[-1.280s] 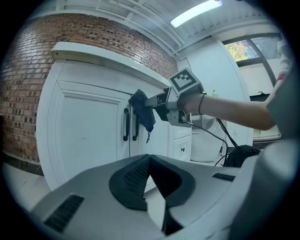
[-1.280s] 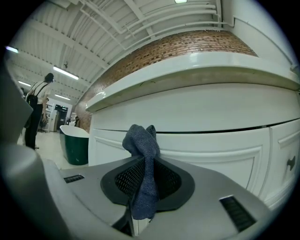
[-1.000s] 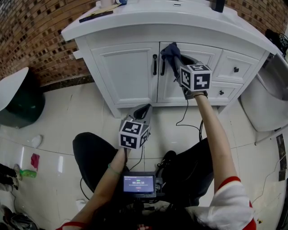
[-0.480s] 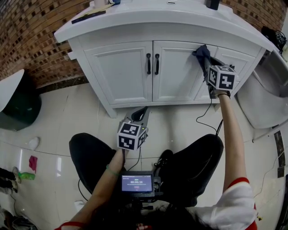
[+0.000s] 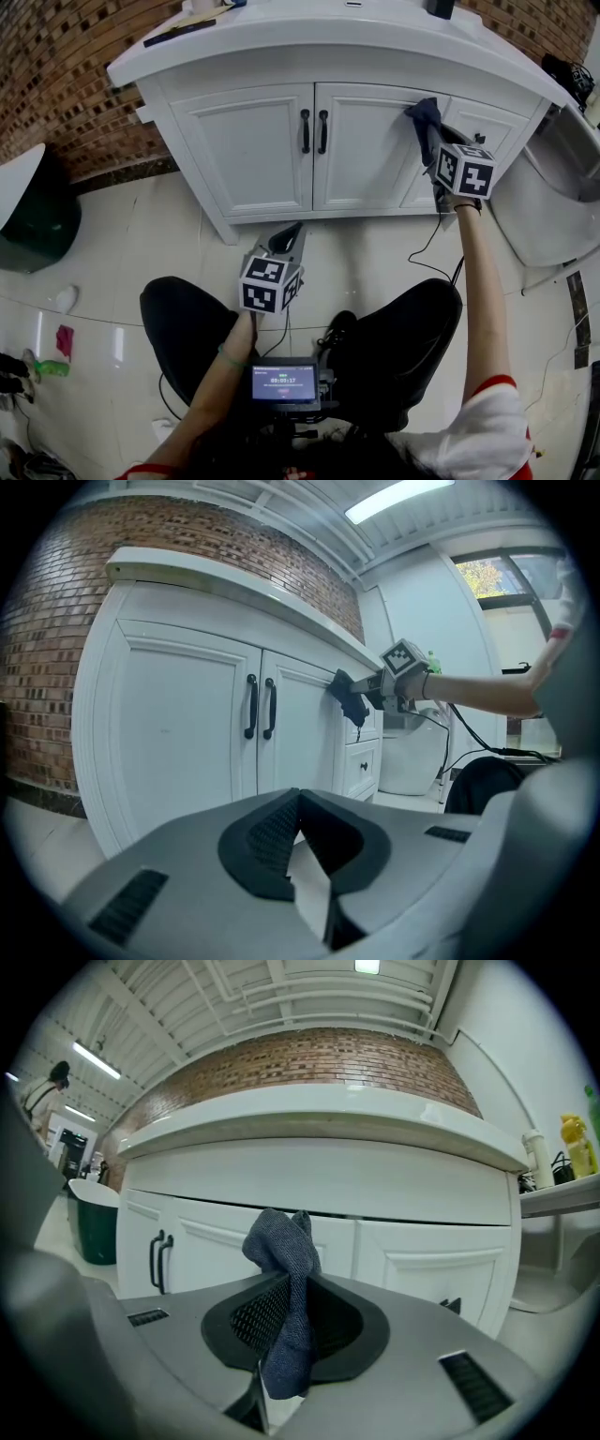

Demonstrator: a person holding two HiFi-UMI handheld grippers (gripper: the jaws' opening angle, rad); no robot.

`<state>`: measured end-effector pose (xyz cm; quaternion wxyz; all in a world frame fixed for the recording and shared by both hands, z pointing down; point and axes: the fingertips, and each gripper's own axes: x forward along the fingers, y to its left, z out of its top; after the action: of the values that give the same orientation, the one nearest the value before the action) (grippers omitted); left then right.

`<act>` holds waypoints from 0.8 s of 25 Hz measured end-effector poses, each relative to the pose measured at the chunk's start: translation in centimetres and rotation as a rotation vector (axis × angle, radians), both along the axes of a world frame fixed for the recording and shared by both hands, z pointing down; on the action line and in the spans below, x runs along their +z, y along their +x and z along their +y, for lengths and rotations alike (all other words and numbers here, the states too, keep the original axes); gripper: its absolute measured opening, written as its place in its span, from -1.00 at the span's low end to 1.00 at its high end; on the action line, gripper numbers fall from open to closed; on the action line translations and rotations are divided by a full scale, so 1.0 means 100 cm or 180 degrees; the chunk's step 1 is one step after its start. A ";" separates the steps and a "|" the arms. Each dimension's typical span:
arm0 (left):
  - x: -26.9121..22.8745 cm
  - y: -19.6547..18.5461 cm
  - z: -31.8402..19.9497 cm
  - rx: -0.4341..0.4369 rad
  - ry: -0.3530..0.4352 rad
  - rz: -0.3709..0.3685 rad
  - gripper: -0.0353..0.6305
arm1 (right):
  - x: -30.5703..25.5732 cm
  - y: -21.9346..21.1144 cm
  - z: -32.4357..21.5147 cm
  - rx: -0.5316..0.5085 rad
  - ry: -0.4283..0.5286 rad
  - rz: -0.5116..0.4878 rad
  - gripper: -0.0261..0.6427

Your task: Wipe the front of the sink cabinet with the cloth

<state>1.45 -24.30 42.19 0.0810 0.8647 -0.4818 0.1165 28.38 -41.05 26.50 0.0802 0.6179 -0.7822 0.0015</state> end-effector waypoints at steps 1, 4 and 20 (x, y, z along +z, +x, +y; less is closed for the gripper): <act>0.000 -0.001 0.000 -0.0009 -0.0002 0.0008 -0.83 | 0.000 -0.014 0.002 -0.0092 0.0015 -0.0011 -0.73; 0.001 -0.004 0.002 -0.0023 -0.0006 0.0028 -0.83 | 0.002 -0.057 0.005 -0.0316 0.0040 -0.0101 -0.73; 0.013 -0.060 0.005 -0.0234 -0.0050 0.0104 -0.83 | 0.034 -0.185 -0.007 -0.0814 -0.0157 -0.0068 -0.73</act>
<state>-4.50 -23.76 43.45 0.0998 0.8476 -0.5109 0.1031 9.88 -41.75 29.95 0.0865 0.5108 -0.8552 0.0171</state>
